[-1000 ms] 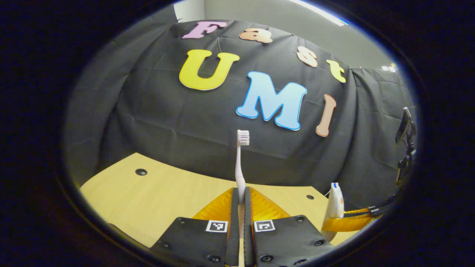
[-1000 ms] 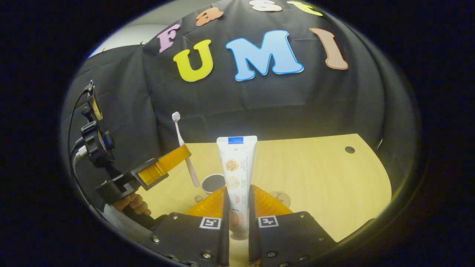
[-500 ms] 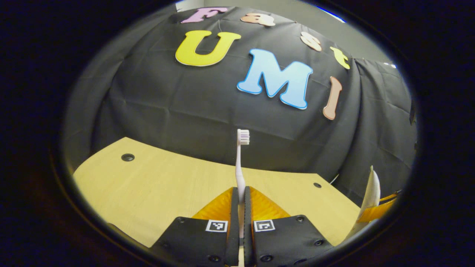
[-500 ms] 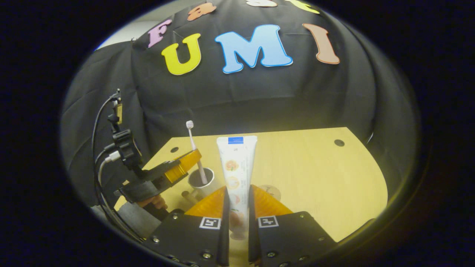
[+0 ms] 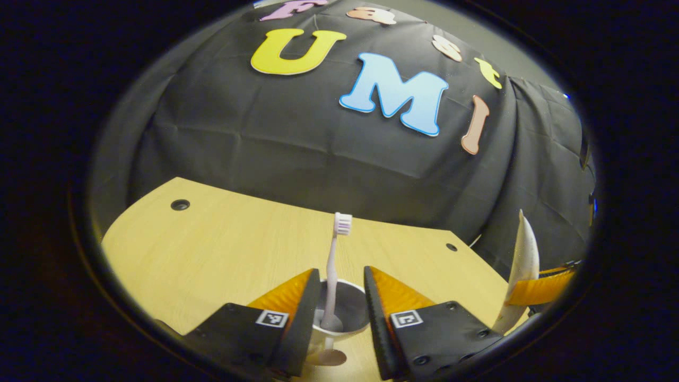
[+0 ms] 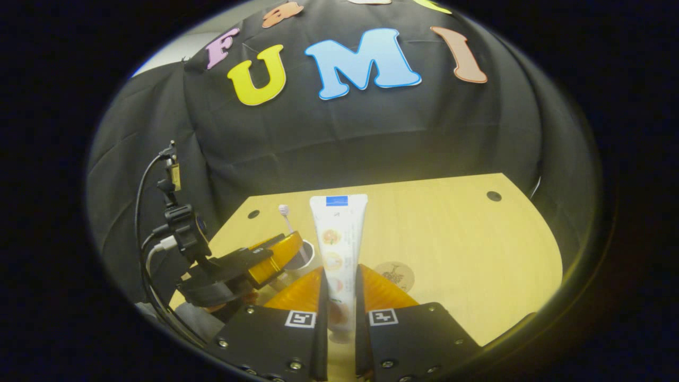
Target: Put the toothbrush and toothpaste on the desktop into the cup, then pick up the cup and place it on the coaster on the desktop.
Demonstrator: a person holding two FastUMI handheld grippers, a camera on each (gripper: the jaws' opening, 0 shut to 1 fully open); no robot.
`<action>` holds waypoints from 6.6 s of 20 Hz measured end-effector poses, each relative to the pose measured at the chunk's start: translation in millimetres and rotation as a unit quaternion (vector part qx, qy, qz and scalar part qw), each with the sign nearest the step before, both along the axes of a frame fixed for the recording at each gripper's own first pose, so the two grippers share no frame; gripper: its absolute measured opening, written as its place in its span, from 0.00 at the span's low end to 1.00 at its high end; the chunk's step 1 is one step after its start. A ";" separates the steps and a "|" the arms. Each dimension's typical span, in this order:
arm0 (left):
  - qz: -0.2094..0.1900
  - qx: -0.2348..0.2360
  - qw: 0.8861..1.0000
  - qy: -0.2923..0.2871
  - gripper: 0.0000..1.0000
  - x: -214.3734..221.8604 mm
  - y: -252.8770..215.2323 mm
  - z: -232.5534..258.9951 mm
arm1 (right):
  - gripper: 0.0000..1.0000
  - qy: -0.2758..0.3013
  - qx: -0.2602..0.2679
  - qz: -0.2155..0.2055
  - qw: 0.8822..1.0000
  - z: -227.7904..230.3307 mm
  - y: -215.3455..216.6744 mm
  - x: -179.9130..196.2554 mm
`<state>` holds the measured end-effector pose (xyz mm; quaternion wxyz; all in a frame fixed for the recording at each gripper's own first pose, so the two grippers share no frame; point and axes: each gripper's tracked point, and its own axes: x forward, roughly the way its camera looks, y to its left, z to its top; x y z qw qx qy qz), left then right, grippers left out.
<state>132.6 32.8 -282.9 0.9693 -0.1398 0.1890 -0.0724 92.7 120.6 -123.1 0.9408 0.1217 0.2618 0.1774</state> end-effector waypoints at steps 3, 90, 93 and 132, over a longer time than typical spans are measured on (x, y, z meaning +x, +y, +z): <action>0.005 0.005 1.000 0.001 0.87 -6.2 5.7 6.5 | 0.21 -0.010 -0.005 0.007 1.000 4.4 7.8 7.4; -0.063 0.176 0.916 0.356 0.35 -63.7 10.3 -115.7 | 0.80 0.013 -0.037 -0.065 0.997 -36.0 -54.3 37.4; -0.060 0.183 0.918 0.347 0.40 -61.8 9.4 -115.2 | 0.81 0.016 -0.032 -0.073 0.997 -37.6 -60.1 36.5; -0.135 0.173 0.928 0.302 0.76 -37.9 -88.9 -112.1 | 0.80 0.008 -0.053 -0.130 0.990 -38.3 -197.9 12.8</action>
